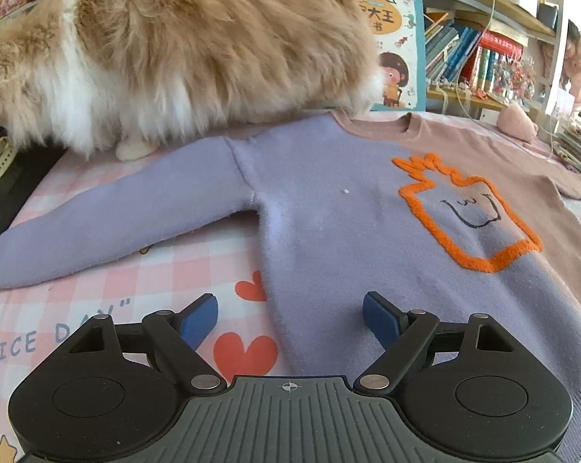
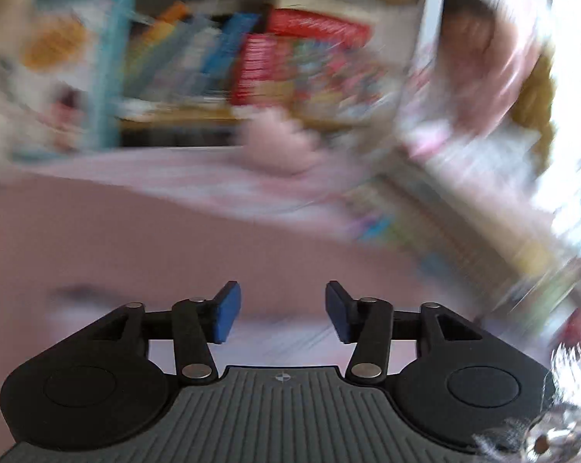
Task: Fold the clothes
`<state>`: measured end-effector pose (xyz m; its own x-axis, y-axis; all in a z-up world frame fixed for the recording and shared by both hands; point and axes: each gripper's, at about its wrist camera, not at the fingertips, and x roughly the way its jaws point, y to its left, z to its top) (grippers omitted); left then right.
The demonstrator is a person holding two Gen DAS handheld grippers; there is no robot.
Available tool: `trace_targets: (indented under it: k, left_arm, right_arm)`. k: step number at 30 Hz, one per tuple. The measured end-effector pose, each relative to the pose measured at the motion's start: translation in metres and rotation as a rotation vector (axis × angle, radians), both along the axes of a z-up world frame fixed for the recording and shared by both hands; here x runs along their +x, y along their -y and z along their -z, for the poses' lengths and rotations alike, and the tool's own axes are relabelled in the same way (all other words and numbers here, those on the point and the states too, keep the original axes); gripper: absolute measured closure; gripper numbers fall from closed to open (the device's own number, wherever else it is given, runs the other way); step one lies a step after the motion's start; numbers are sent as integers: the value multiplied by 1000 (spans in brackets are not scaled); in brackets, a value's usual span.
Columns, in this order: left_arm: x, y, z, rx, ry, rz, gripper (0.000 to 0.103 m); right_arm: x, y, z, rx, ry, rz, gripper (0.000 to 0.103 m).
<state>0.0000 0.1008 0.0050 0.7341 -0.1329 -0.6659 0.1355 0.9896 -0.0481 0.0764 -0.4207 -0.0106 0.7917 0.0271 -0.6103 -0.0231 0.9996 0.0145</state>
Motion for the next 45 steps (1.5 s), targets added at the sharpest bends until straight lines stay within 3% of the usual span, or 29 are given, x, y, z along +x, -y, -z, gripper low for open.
trace_targets:
  k: [4,6,8,13,17,19,26,45]
  left_arm:
    - [-3,-9,-1,-67,3,4,26]
    - [-4,-13,-2,-99,3,0,39]
    - [-4,-18,-3,-136,2,-7,59]
    - [-2,-30,2,-270,-1,-30,74]
    - [-1,-32,4,-265,-1,-52,96]
    - [0,-33,4,-259,-4,-55,97]
    - [-2,-26,1,-217,-12,-32,98]
    - [-10,-20,-4,-140,-36,19,98]
  right_arm:
    - [-59,-8,2,240,-69,-117,52]
    - [-79,-10,6,319,-86,-127,52]
    - [-92,-13,9,361,-99,-127,52]
    - [-99,-34,12,371,-127,-159,59]
    - [-100,-56,19,290,-150,-199,85]
    - [-102,-64,19,230,-138,-211,92]
    - [-119,-75,13,130,-182,-283,93]
    - [-125,-74,13,112,-182,-271,93]
